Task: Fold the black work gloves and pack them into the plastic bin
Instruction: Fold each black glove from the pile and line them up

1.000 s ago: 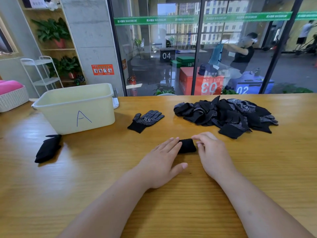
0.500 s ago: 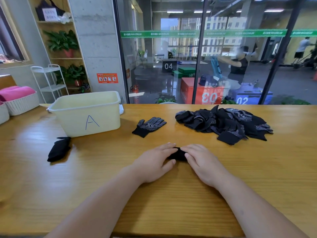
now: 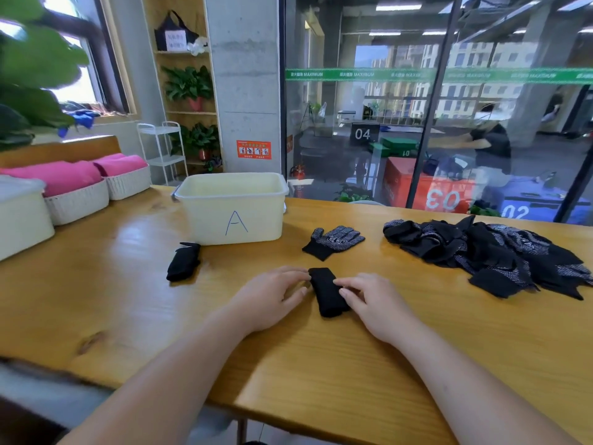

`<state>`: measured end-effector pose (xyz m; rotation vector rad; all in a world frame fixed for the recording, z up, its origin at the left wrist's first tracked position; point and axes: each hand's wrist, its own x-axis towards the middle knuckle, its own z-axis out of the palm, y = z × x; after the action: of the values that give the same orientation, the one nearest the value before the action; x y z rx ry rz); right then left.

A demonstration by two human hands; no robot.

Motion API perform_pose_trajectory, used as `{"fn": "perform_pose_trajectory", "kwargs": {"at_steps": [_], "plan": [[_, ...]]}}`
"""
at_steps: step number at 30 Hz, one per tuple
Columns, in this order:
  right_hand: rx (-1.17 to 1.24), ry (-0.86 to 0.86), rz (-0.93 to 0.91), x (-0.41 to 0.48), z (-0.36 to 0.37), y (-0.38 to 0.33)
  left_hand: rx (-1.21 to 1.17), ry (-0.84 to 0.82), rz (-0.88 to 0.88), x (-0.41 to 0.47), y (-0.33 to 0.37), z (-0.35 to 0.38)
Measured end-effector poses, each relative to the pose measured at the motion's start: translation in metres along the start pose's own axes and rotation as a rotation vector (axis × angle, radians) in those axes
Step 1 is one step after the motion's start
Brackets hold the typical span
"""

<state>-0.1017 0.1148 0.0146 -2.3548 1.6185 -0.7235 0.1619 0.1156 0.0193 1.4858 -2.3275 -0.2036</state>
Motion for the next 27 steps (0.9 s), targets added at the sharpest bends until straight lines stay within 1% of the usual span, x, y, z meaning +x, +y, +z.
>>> {"fn": "perform_pose_trajectory", "kwargs": {"at_steps": [6, 9, 12, 15, 16, 17, 21, 23, 27], "plan": [[-0.023, -0.017, -0.003, 0.028, 0.03, -0.037, 0.059, 0.055, -0.124, -0.02, -0.038, -0.017], [-0.041, -0.019, -0.017, 0.042, 0.045, -0.059, 0.132, 0.117, -0.191, -0.029, -0.056, -0.025], [-0.052, -0.027, -0.04, 0.056, 0.062, -0.08, 0.181, 0.271, -0.301, -0.035, -0.077, -0.024], [-0.065, -0.051, -0.065, 0.071, 0.079, -0.102, 0.127, 0.477, -0.457, -0.037, -0.092, -0.018], [-0.079, -0.059, -0.076, 0.076, 0.085, -0.11, 0.126, 0.519, -0.505, -0.036, -0.096, -0.016], [-0.094, -0.068, -0.087, 0.081, 0.09, -0.117, 0.134, 0.534, -0.548, -0.035, -0.099, -0.014], [-0.137, -0.108, -0.11, 0.1, 0.11, -0.142, 0.147, 0.451, -0.68, -0.032, -0.111, -0.009], [-0.159, -0.125, -0.117, 0.108, 0.118, -0.152, 0.159, 0.482, -0.686, -0.031, -0.114, -0.007], [-0.204, -0.143, -0.094, 0.122, 0.129, -0.167, 0.11, 0.556, -0.696, -0.03, -0.116, -0.008]]}}
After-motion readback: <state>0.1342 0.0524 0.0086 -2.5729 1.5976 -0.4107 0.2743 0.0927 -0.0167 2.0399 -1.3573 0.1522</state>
